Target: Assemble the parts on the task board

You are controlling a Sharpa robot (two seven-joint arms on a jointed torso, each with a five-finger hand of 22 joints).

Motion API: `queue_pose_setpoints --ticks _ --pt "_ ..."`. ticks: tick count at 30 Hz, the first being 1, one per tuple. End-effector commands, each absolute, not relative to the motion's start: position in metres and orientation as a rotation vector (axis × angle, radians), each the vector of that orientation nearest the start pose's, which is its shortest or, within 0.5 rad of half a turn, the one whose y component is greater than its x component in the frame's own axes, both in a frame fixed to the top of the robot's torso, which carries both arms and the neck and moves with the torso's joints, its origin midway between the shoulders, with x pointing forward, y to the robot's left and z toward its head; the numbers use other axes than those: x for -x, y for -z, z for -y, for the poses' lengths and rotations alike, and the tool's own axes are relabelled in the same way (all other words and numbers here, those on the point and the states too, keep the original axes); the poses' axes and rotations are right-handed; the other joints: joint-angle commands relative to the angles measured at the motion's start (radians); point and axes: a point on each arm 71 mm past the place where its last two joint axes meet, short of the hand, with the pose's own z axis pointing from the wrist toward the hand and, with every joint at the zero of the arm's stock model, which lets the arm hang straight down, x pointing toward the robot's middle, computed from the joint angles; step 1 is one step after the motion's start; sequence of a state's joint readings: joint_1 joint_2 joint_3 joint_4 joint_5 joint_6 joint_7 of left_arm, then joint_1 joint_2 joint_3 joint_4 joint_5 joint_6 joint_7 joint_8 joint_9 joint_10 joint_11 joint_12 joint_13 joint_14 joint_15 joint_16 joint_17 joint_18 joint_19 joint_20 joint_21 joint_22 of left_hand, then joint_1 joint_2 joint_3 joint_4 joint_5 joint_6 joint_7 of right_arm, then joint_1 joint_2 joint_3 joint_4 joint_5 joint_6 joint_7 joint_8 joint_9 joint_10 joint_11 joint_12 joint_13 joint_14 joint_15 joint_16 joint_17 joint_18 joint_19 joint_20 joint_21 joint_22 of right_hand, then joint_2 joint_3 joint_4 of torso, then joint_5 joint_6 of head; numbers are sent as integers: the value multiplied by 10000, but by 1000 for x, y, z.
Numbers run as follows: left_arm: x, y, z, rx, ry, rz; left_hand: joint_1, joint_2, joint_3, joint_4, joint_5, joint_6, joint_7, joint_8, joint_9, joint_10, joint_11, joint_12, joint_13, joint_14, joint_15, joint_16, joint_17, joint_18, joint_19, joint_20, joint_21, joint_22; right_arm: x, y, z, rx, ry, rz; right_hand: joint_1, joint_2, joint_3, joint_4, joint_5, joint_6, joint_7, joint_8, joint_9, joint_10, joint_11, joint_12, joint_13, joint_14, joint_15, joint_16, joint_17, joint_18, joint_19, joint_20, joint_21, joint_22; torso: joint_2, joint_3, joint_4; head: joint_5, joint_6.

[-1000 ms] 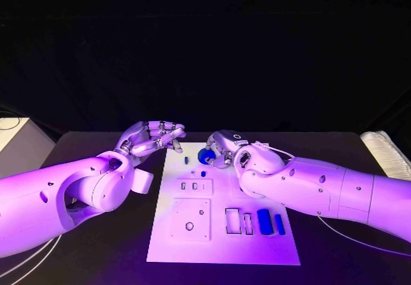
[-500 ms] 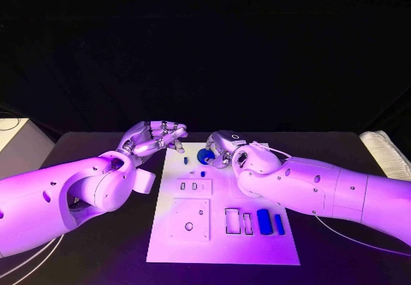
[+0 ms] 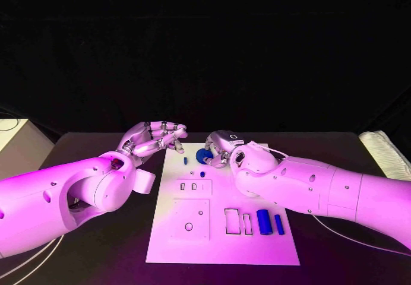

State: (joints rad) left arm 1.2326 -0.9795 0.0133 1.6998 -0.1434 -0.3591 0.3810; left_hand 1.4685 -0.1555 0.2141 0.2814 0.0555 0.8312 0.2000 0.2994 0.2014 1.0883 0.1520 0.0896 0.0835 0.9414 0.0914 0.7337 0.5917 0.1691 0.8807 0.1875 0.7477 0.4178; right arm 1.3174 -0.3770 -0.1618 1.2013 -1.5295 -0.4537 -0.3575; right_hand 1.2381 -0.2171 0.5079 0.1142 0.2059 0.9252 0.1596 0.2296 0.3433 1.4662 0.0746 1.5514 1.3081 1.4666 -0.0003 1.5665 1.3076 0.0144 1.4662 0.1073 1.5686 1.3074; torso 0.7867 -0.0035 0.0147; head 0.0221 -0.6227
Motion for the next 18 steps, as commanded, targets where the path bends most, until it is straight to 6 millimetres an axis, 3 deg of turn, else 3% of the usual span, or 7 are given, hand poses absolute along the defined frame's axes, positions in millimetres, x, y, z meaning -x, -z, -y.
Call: queue_pose_setpoints --ticks 1,10,18 --pt "-465 126 -222 9129 15722 -13741 -23 71 34 30 -57 77 26 -43 16 -13 -47 -57 9 -80 -12 66 10 103 -92 5 19 10 -535 169 58 1990 -5032 -15360 -98 -22 -1 -29 -109 -83 7 -69 -17 832 29 -52 2380 1042 11 43 2632 -144 1046 -10 22 2634 -2 -1 -16 22 -13" --pt "-465 126 -223 9137 15702 -13737 -23 71 34 30 -57 77 26 -43 16 -13 -47 -57 9 -80 -12 66 10 103 -92 5 19 10 -535 170 56 2042 -5160 -15420 -392 -207 -476 63 -715 -222 44 -268 -55 718 74 -181 2257 1042 69 43 2632 -144 1046 52 22 2634 2 3 2 43 -34" --pt "-466 126 -223 9145 15683 -13730 -23 71 34 30 -57 77 26 -43 16 -13 -47 -57 9 -80 -12 66 10 103 -92 5 19 10 -536 170 56 1992 -5176 -15395 -429 -137 -884 175 -946 -380 83 -448 -90 625 107 -285 2161 1042 112 43 2632 -144 1046 89 22 2634 2 7 -6 86 -28"
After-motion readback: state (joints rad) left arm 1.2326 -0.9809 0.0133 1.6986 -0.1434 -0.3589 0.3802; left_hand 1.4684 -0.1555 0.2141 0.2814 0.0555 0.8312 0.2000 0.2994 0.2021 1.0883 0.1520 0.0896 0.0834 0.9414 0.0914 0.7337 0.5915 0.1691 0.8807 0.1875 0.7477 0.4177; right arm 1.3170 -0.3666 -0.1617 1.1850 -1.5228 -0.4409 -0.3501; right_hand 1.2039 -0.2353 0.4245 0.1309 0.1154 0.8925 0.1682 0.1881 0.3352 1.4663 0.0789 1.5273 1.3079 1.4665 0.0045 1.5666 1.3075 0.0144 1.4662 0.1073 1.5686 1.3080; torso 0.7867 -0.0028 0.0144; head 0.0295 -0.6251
